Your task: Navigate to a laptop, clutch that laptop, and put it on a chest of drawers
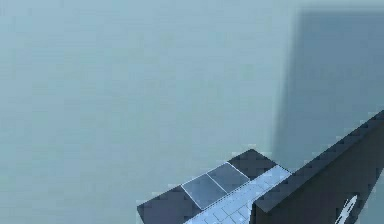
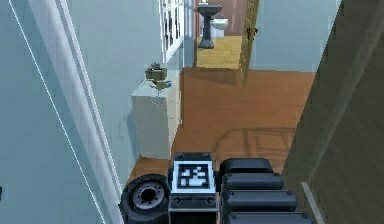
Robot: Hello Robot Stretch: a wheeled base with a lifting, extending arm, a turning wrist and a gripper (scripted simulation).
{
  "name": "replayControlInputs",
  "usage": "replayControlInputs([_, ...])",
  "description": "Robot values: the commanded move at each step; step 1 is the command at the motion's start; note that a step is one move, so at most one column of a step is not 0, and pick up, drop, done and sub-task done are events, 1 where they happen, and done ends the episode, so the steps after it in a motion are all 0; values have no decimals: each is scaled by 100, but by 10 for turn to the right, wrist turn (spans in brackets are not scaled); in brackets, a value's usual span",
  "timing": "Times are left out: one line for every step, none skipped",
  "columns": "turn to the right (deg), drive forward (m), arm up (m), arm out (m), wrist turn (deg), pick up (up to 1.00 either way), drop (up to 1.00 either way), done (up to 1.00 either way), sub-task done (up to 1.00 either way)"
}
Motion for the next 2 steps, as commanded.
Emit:
replayControlInputs([60,0,0,0,0,0,0,0,0])
replayControlInputs([0,5,0,0,0,0,0,0,0])
